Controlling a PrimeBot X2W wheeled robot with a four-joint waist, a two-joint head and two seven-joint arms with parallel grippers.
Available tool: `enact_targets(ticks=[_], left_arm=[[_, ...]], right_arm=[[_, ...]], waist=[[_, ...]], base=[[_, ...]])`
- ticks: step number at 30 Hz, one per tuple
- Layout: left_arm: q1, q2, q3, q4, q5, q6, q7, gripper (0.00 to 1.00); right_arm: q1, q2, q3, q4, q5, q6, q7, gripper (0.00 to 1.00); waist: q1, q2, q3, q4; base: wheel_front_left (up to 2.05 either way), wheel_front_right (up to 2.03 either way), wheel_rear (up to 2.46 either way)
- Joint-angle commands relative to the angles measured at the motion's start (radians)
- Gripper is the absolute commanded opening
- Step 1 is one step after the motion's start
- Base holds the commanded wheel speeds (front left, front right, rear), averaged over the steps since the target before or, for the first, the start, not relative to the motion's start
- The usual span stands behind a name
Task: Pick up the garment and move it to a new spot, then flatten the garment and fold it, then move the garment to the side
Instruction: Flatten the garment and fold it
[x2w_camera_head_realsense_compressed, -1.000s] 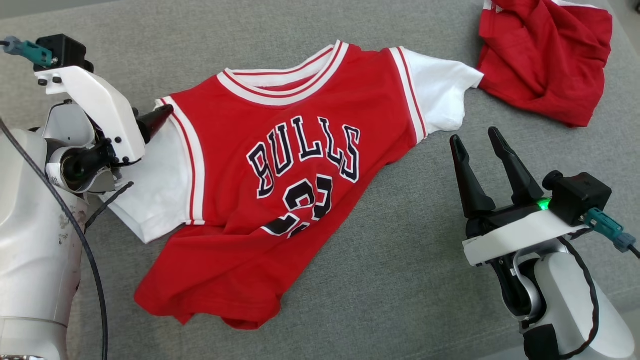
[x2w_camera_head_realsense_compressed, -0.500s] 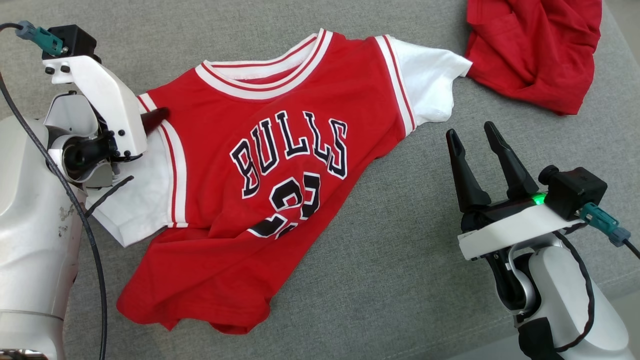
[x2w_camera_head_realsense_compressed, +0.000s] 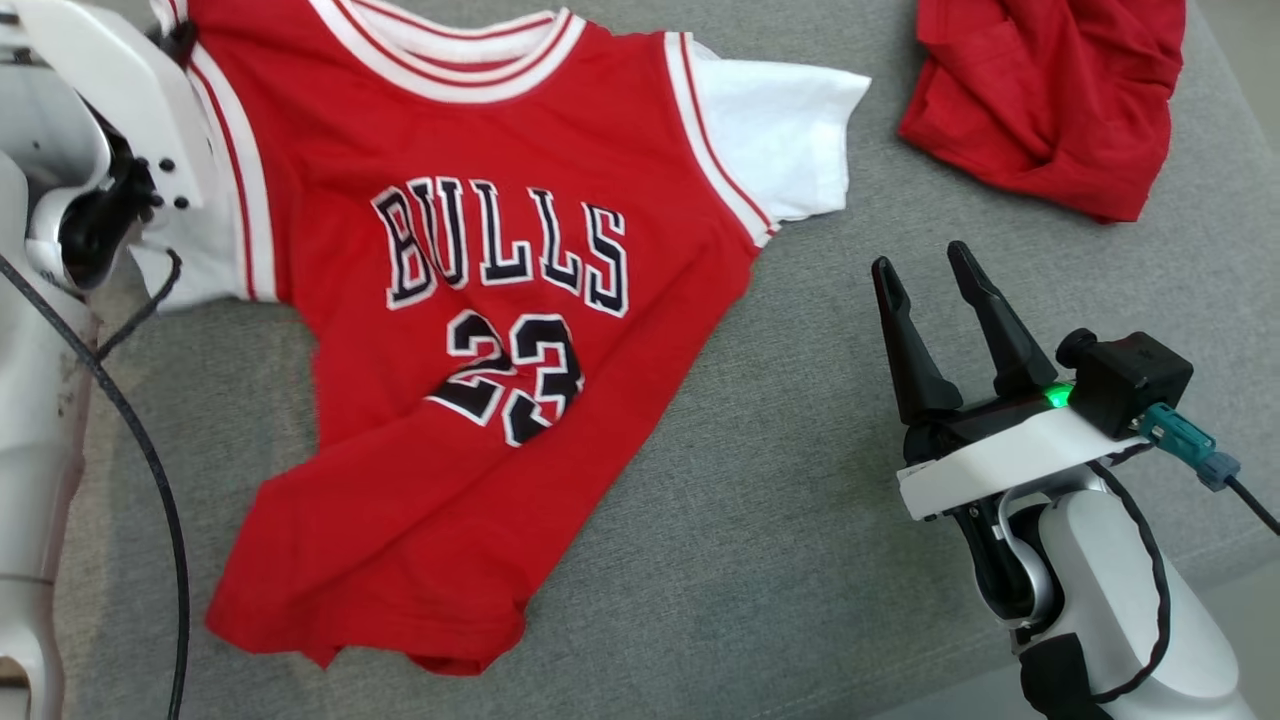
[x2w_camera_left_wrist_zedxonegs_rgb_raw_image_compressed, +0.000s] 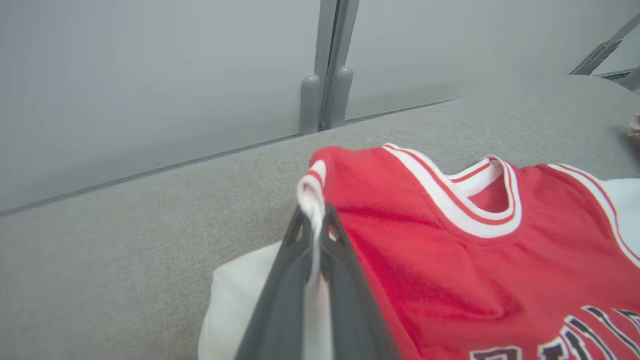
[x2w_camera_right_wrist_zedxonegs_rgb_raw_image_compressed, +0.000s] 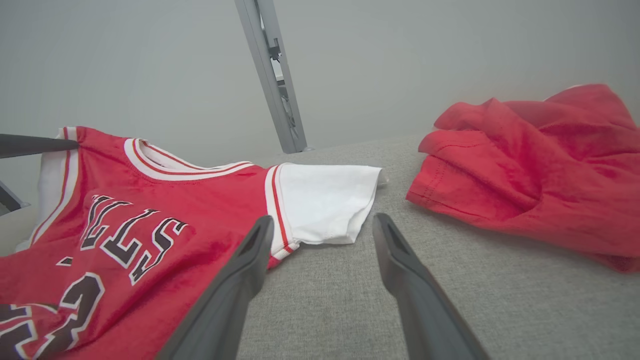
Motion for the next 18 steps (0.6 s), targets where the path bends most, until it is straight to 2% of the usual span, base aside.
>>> enact_targets(ticks=[1,7,12,18], left_arm=[[-0.056,0.005,-0.032,0.004,0.044,-0.015,-0.076,0.0],[-0.161,-0.013,-0.109,0.051,0.136,-0.022,-0.227,0.0],[-0.24,-0.04,-0.142,0.131,0.205,0.026,-0.355,0.0],[-0.306,-0.059,-0.164,0.251,0.247,0.073,-0.447,0.0]], right_arm=[[-0.01,0.003,0.002,-0.004,0.005,0.0,-0.007,1.0],[-0.002,0.016,0.003,-0.002,0.012,0.0,-0.007,1.0],[-0.006,0.03,0.003,0.006,0.018,0.0,-0.007,1.0],[-0.002,0.039,0.008,0.009,0.028,0.0,-0.007,1.0]], waist=[[0.0,0.0,0.003,-0.021],[0.0,0.0,0.012,-0.074],[0.0,0.0,0.022,-0.124],[0.0,0.0,0.032,-0.172]], base=[[0.0,0.0,0.0],[0.0,0.0,0.0],[0.0,0.0,0.0],[0.0,0.0,0.0]])
